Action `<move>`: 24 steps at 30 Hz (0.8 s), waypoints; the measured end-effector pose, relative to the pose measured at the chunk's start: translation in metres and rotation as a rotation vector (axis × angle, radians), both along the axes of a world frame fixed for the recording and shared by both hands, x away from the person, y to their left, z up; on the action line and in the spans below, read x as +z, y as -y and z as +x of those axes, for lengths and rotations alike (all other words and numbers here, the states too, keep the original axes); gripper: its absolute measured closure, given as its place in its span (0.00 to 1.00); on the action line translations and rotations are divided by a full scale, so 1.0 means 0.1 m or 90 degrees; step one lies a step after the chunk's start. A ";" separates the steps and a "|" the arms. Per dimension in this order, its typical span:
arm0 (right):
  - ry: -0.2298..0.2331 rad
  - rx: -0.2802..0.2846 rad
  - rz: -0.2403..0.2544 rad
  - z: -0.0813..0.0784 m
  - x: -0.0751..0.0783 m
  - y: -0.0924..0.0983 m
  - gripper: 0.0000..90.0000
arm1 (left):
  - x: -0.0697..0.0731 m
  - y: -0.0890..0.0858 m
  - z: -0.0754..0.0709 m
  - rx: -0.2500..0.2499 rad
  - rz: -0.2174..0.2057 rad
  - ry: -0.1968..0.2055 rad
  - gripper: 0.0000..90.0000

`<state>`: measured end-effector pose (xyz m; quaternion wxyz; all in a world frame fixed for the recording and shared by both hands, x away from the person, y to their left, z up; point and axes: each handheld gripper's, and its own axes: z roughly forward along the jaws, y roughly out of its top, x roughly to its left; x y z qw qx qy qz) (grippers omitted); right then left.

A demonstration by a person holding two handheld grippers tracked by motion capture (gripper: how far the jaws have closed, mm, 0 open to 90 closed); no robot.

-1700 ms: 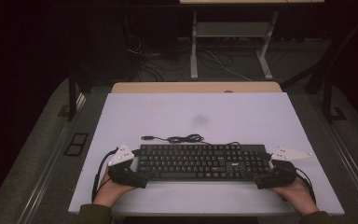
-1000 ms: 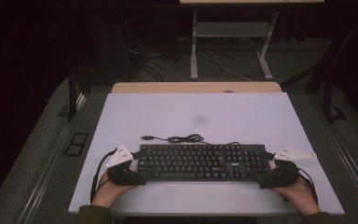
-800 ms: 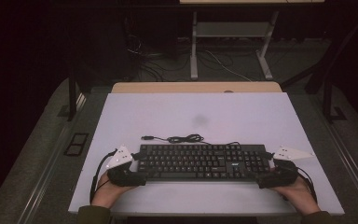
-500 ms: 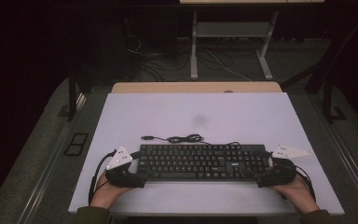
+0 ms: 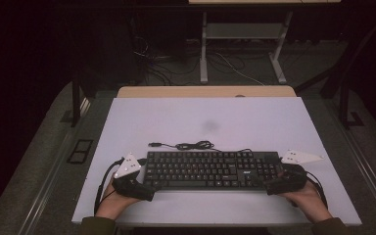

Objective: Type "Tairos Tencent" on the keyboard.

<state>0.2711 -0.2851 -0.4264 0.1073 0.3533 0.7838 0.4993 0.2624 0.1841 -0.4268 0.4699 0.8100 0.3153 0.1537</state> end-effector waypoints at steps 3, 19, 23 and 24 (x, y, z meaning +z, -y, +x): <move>-0.001 0.003 0.011 0.03 0.01 -0.04 0.03 | 0.00 -0.01 0.00 0.000 -0.003 -0.005 0.00; 0.002 0.035 0.020 0.10 0.04 -0.21 0.09 | 0.00 -0.05 0.01 0.011 -0.016 -0.007 0.00; 0.003 0.037 0.025 0.11 0.05 -0.25 0.09 | 0.00 -0.05 0.00 0.010 -0.016 -0.007 0.00; 0.005 0.040 0.023 0.11 0.06 -0.26 0.09 | 0.00 -0.05 0.00 0.010 -0.017 -0.006 0.00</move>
